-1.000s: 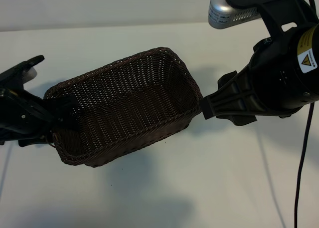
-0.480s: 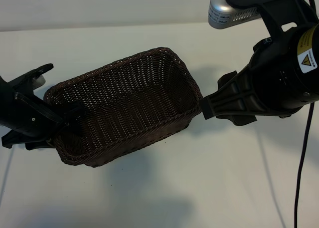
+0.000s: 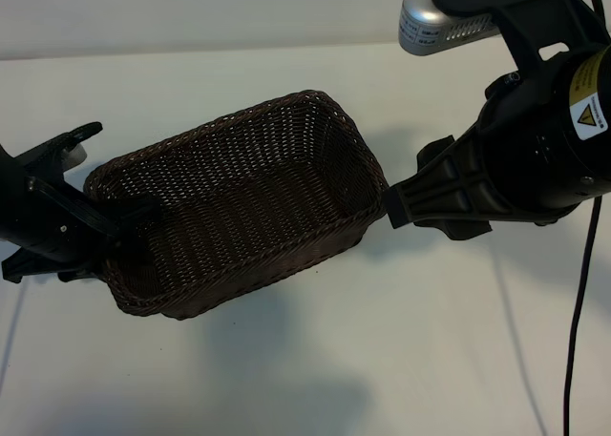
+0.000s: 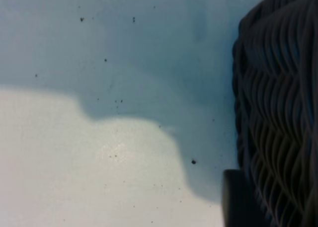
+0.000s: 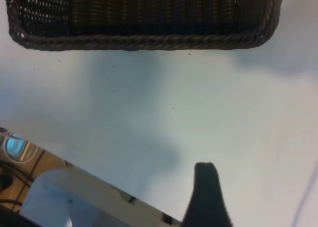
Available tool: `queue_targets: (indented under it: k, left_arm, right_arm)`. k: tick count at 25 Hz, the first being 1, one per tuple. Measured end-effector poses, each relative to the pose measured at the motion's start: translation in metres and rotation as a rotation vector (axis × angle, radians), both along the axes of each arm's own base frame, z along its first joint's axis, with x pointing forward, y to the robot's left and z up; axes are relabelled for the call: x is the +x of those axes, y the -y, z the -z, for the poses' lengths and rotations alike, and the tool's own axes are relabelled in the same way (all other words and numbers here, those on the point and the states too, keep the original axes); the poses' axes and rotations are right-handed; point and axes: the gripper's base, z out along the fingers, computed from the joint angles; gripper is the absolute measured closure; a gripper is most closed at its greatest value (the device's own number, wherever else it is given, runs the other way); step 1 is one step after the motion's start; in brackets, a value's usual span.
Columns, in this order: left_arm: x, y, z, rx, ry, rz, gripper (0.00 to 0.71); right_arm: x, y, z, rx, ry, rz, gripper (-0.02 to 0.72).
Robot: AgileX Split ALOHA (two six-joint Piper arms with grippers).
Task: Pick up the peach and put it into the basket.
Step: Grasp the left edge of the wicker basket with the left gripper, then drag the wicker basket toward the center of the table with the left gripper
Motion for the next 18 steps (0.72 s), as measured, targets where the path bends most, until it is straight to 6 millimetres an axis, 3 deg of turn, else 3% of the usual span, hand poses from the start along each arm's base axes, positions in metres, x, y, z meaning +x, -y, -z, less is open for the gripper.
queue_targets:
  k: [4, 18]
  left_arm:
    - [0.0002, 0.0002, -0.0001, -0.006, -0.001, -0.014, 0.605]
    - [-0.0017, 0.0005, -0.0076, -0.005, 0.024, 0.014, 0.610]
  right_arm:
    - [0.0000, 0.0000, 0.0000, 0.000, 0.000, 0.000, 0.183]
    - [-0.0001, 0.0000, 0.0000, 0.000, -0.001, 0.000, 0.183]
